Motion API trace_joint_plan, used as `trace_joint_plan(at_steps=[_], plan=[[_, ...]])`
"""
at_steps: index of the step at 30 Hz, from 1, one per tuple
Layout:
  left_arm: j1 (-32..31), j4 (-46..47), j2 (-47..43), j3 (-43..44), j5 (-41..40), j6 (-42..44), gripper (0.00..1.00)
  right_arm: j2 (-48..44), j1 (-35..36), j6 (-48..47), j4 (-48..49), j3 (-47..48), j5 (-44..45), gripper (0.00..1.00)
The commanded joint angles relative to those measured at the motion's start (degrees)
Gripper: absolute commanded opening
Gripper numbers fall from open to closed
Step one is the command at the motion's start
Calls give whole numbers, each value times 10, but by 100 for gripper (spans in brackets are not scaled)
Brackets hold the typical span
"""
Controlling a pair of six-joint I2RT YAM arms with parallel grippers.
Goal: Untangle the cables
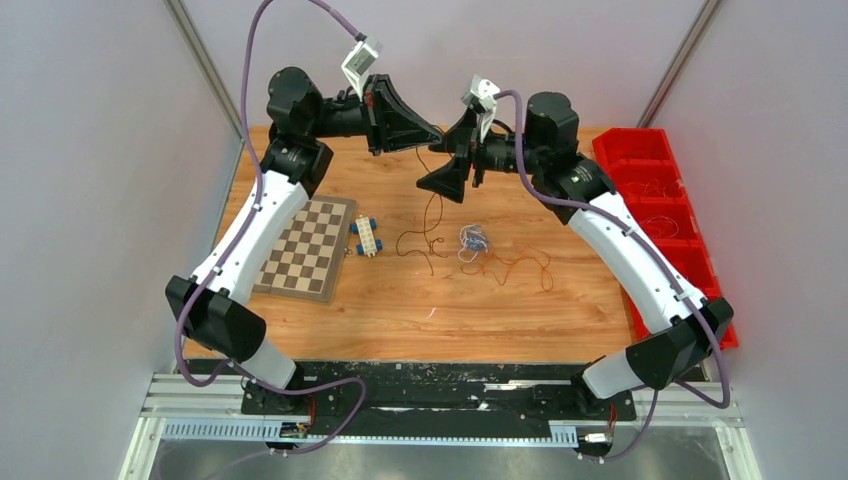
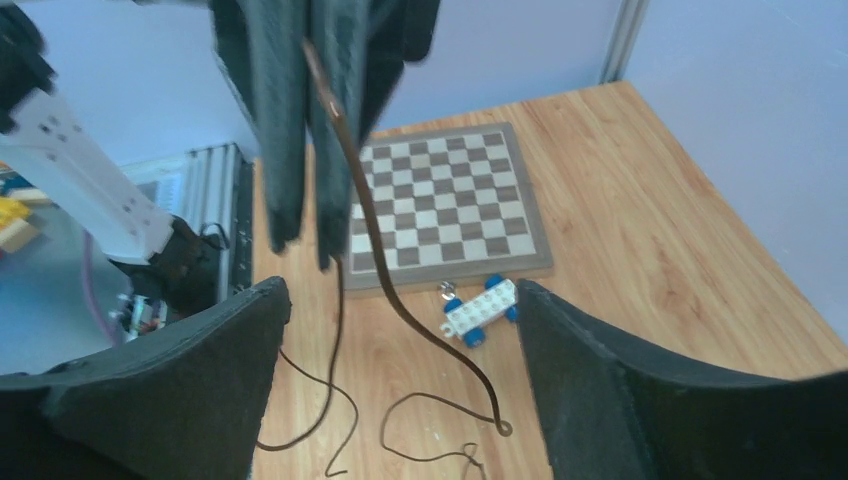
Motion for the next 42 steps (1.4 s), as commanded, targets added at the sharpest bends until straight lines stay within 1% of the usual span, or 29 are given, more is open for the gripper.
trace_joint_plan(at_steps=[1,2,4,5,8,9,10,11,12,13,16,18,19,20,21,23,26,28,29,30,31,33,35,38,39,40,41,42], plan=[[-3,45,-19,3,-13,-28,0,3,7,-50,9,-29,65,73],[-3,54,-21,3,-14,-33,0,-1,7,-56,7,-45,79,65],[1,59,-32,0,-23,-38,0,-12,6,-65,3,-64,97,50],[5,61,-36,-4,-28,-39,0,-16,6,-66,3,-72,100,46],[27,77,-51,-14,-51,-57,0,-29,5,-65,3,-88,101,20],[33,81,-54,-22,-60,-65,0,-31,4,-64,4,-90,102,8],[48,105,-60,-30,-63,-95,0,-32,2,-60,3,-91,106,1],[56,140,-63,-54,-73,-114,0,-35,-2,-57,3,-91,109,0],[76,158,-72,-83,-77,-146,0,-37,-6,-54,3,-93,110,0],[85,175,-76,-97,-83,-158,0,-37,-14,-48,3,-94,109,0],[126,178,-100,-153,-88,-169,0,-37,-44,-23,2,-88,78,0],[144,146,-118,-190,-95,-145,0,-36,-59,-1,3,-73,50,0],[150,116,-124,-204,-106,-138,0,-34,-62,9,2,-60,34,0],[158,101,-131,-233,-112,-128,0,-32,-64,16,3,-47,19,0],[161,71,-133,-246,-121,-122,0,-29,-64,33,4,-28,0,0],[163,44,-136,-288,-128,-109,0,-18,-64,78,24,5,-31,0],[139,61,-129,-355,-133,-134,0,0,-63,167,81,39,-63,0],[107,83,-120,-370,-127,-142,0,13,-61,225,126,52,-65,0],[79,98,-111,-369,-116,-141,0,21,-59,249,145,58,-64,0],[64,105,-106,-360,-108,-138,0,30,-56,264,155,64,-60,0],[35,118,-95,-352,-89,-132,0,39,-52,269,158,70,-55,0],[1,137,-81,-326,-65,-117,0,53,-45,274,158,79,-49,0],[-15,142,-75,-305,-49,-102,0,63,-42,274,158,84,-46,0],[-13,133,-85,-301,-32,-83,1,59,-43,254,153,81,-40,0],[-4,123,-97,-305,-28,-64,16,57,-45,249,148,79,-39,0],[2,97,-105,-307,-20,-52,27,52,-46,246,144,76,-39,0],[20,81,-122,-311,-17,-22,46,49,-47,241,140,74,-39,0],[31,39,-131,-312,-11,-7,55,46,-47,235,134,71,-40,0]])
